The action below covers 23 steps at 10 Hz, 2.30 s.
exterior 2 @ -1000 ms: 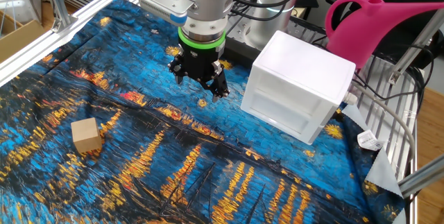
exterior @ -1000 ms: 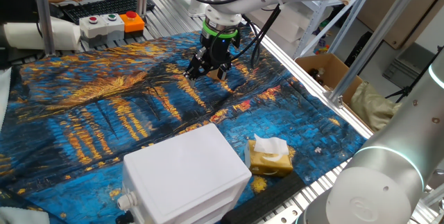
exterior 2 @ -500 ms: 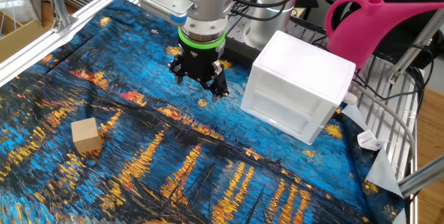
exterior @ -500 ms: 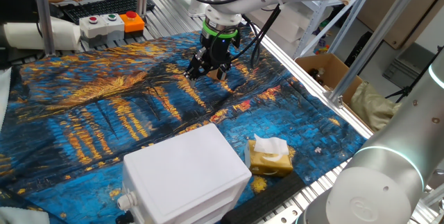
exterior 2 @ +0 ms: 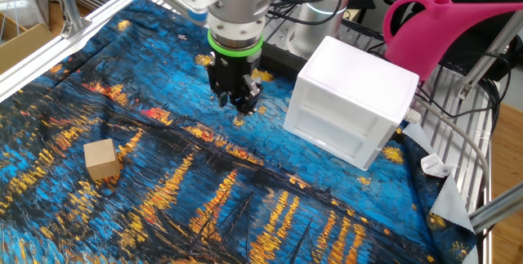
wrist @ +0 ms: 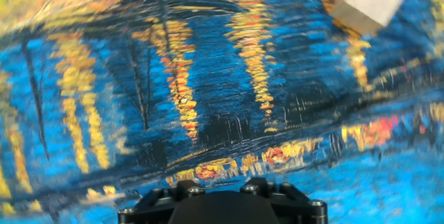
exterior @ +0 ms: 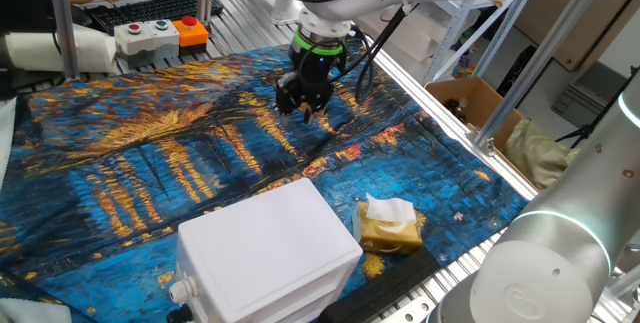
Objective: Pick up the small block on the left and move it to the right
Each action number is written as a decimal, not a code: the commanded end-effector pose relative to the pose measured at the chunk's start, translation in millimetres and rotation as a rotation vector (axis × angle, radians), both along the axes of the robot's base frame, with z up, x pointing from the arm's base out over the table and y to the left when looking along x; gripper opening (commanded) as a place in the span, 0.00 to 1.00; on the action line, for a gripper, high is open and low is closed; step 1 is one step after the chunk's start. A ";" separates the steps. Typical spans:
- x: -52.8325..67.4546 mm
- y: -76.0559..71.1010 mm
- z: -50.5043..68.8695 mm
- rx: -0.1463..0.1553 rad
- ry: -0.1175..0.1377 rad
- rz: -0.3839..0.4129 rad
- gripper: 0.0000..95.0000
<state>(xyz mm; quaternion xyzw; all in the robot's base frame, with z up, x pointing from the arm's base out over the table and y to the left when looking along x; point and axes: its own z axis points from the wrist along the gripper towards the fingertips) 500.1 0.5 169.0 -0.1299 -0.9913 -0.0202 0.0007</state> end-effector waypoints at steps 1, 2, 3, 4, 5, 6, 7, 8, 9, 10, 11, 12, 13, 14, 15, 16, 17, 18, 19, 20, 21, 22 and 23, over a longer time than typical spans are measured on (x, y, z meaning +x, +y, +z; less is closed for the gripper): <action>-0.2 -0.3 0.3 0.022 0.005 -0.130 0.20; -0.1 -0.3 0.3 0.022 0.006 -0.134 0.20; -0.1 -0.2 0.2 0.026 0.007 -0.136 0.20; 0.0 -0.1 0.0 0.031 0.008 -0.131 0.20; 0.1 -0.1 -0.3 0.034 0.007 -0.122 0.00; 0.6 -0.6 -1.7 0.036 0.007 -0.120 0.00; 1.2 -1.4 -2.5 0.034 0.006 -0.117 0.00; 2.3 -3.4 -3.4 0.034 0.007 -0.106 0.00; 4.1 -6.8 -4.2 0.034 0.007 -0.097 0.00; 7.1 -10.4 -4.5 0.033 0.007 -0.084 0.00; 11.6 -15.0 -4.7 0.034 0.007 -0.067 0.00; 17.3 -21.2 -5.2 0.036 0.007 -0.049 0.00; 22.2 -26.4 -5.8 0.037 0.008 -0.036 0.00; 27.2 -30.0 -6.7 0.039 0.008 -0.025 0.00; 30.7 -32.0 -7.5 0.038 0.008 -0.018 0.00; 38.8 -36.9 -9.3 0.037 0.008 -0.003 0.00; 45.2 -41.8 -10.4 0.038 0.008 0.015 0.00; 52.6 -48.0 -11.3 0.038 0.007 0.036 0.00; 58.2 -52.8 -12.3 0.039 0.006 0.051 0.00; 64.8 -58.8 -14.1 0.039 0.005 0.072 0.00; 71.7 -64.8 -15.6 0.038 0.003 0.092 0.00; 80.5 -71.5 -16.6 0.038 0.002 0.113 0.00; 89.1 -77.4 -17.1 0.038 0.001 0.127 0.00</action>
